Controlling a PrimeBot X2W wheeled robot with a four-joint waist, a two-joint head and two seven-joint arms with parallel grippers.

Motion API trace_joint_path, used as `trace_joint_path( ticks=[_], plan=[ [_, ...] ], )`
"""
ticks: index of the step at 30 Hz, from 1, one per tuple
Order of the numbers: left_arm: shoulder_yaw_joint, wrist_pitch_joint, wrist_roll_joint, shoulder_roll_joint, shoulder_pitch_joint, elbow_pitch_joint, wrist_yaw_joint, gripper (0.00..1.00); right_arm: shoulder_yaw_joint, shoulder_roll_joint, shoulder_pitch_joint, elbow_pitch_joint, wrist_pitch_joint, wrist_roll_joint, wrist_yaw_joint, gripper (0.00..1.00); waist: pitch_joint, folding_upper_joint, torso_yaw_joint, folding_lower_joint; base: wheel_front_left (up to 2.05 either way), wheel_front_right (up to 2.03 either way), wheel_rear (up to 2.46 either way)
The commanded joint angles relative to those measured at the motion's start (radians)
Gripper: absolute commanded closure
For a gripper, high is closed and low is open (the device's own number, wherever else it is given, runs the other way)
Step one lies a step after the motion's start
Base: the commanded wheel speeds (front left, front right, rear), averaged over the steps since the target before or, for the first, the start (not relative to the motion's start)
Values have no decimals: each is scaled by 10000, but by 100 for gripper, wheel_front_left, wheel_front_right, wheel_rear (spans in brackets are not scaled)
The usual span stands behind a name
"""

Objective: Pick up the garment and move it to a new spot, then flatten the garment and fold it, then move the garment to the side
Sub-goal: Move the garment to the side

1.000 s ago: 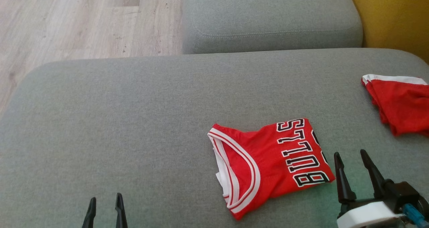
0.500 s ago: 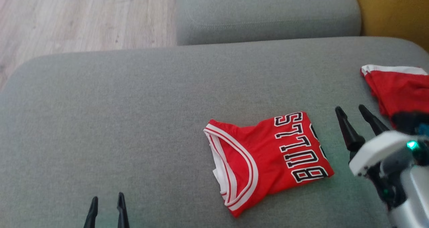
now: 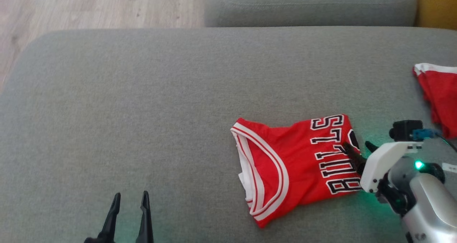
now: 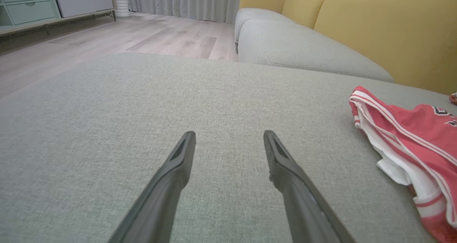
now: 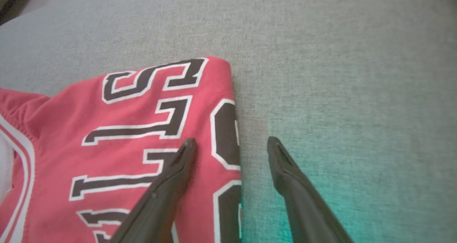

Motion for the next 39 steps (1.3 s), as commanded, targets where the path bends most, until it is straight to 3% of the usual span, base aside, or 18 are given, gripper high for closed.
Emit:
trace_joint_path(
  ticks=[1,7,13,14,15,21,28,33,39],
  plan=[
    [302,-95,64,-26,-486,-243,-35,0,217,34,-401,-31,15,178,75,0,75,0,81,-2,0,0,0],
    [266,-95,106,-26,-533,-212,-41,0,515,180,-530,818,796,1151,75,0,49,0,141,-2,0,0,0],
    [243,-95,72,-26,-523,-238,-3,0,897,172,-474,704,1570,2273,75,0,-7,0,68,-2,0,0,0],
    [232,-95,58,-26,-523,-242,3,0,945,175,-484,617,1595,2462,75,37,-6,0,52,-2,0,0,0],
    [207,-95,41,-26,-531,-244,13,0,932,177,-499,573,1547,2631,75,99,-4,0,40,-2,0,0,0],
    [87,-95,-73,-26,-585,-236,73,0,996,346,-643,-79,1174,3804,75,100,-28,0,-15,-2,0,0,0],
    [95,-95,-243,-26,-476,-335,225,0,1097,-424,-724,-1125,607,4535,75,100,-56,0,-255,-2,0,0,0],
    [68,-95,-344,-26,-513,-435,274,0,1049,-966,-1035,-1451,207,4389,75,100,169,0,-641,-2,0,0,0],
    [18,-95,-192,-26,-993,-529,174,0,332,-1612,-2572,-808,-518,3530,75,100,934,0,-1209,-2,0,0,0]
  ],
)
